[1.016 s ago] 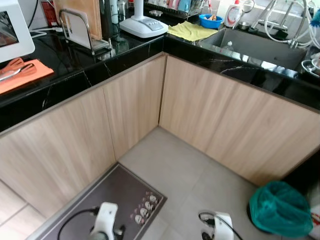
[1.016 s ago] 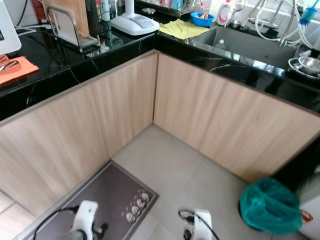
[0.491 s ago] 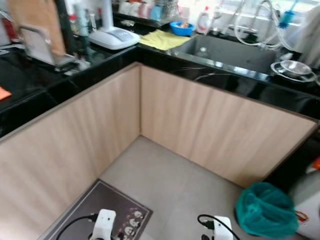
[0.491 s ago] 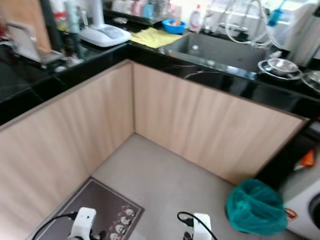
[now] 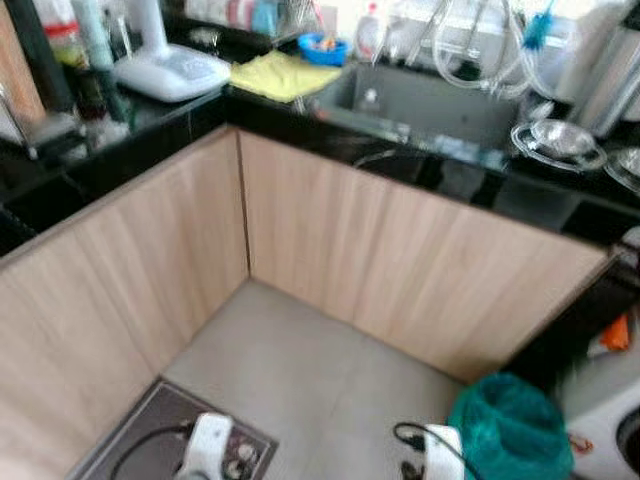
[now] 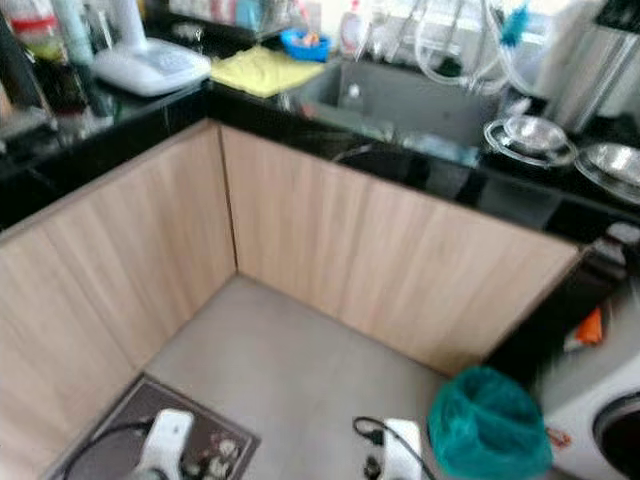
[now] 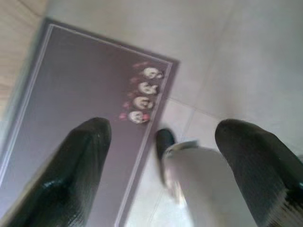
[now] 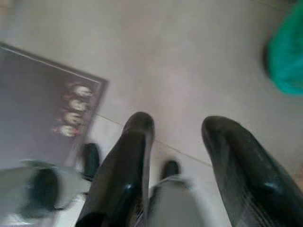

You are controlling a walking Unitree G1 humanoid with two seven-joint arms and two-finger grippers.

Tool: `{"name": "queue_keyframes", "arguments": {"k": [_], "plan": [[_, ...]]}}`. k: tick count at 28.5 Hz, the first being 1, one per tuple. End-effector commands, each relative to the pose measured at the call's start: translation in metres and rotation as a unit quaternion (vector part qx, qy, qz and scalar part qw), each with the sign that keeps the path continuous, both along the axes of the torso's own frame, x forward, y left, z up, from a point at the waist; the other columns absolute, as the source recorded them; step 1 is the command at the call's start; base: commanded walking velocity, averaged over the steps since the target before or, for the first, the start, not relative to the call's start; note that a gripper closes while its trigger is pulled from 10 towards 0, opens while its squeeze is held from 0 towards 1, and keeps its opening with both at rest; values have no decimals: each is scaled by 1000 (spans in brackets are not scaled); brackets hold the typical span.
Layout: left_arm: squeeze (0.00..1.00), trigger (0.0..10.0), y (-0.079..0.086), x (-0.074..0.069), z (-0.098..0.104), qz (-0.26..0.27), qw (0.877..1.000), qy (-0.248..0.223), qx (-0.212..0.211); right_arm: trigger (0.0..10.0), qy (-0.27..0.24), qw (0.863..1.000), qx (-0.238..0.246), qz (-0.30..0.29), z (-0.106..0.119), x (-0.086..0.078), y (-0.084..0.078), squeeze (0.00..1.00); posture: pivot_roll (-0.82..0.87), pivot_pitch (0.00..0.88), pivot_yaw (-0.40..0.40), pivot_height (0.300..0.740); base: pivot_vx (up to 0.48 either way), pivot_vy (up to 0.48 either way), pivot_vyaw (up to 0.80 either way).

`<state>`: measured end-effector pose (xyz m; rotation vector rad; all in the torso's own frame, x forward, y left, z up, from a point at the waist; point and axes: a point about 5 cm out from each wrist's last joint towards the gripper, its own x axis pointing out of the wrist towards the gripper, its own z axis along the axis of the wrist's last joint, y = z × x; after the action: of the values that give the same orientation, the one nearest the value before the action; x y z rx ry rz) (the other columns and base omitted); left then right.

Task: Kitchen organization

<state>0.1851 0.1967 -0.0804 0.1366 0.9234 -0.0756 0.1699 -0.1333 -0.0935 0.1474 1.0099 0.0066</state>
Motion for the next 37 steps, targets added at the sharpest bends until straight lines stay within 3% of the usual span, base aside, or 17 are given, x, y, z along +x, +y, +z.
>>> {"name": "queue_keyframes", "arguments": {"k": [1, 37], "plan": [[0, 10000, -13, 2, -1, -14, 1000, 4, -9, 10000, 11, 1000, -19, -11, -3, -6, -15, 0, 132, 0, -67, 740, 277, 0, 0], [0, 10000, -13, 0, -2, -19, 1000, 8, -10, 10000, 2, 1000, -10, -18, -2, -5, -15, 0, 100, 17, -59, 740, 277, 0, 0]]}}
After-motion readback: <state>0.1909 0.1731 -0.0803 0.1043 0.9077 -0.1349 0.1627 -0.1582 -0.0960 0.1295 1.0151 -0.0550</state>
